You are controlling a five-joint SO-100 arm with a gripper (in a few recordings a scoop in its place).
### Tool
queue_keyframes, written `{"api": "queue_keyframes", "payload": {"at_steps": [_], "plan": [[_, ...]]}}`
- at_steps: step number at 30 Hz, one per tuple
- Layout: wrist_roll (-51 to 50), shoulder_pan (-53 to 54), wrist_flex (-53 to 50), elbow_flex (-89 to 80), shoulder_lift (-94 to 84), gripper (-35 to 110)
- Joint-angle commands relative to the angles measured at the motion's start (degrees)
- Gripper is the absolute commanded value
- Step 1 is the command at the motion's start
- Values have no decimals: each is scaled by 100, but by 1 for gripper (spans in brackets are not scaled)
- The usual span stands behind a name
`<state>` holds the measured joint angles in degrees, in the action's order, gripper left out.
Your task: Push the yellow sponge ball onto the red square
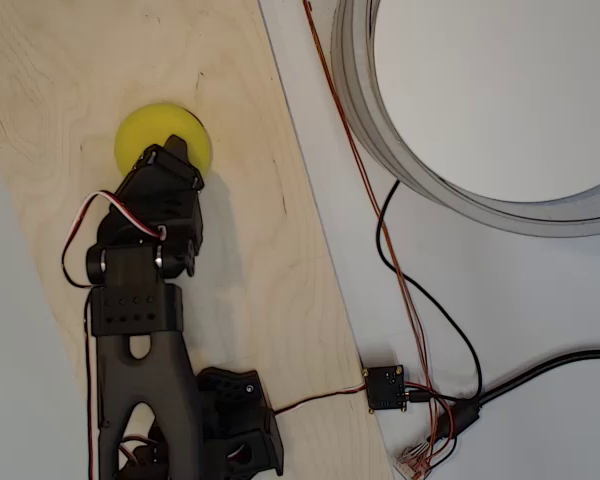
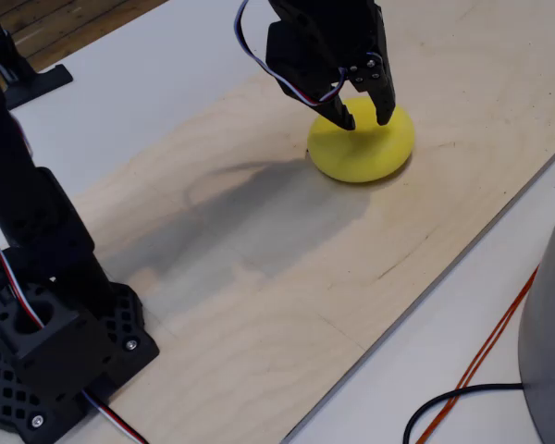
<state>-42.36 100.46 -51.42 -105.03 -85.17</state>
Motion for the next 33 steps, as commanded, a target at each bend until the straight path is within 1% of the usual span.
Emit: {"api": "queue_keyframes", "payload": {"at_steps": [1, 4, 10, 19, 26, 33], "plan": [[44, 158, -35, -18, -360, 10], [176, 176, -35, 79, -387, 11], [844, 448, -70, 624, -202, 11], [1538, 853, -62, 1160, 229, 11], [1749, 1011, -35, 1397, 554, 11], [1723, 1063, 176, 1301, 756, 10]]}}
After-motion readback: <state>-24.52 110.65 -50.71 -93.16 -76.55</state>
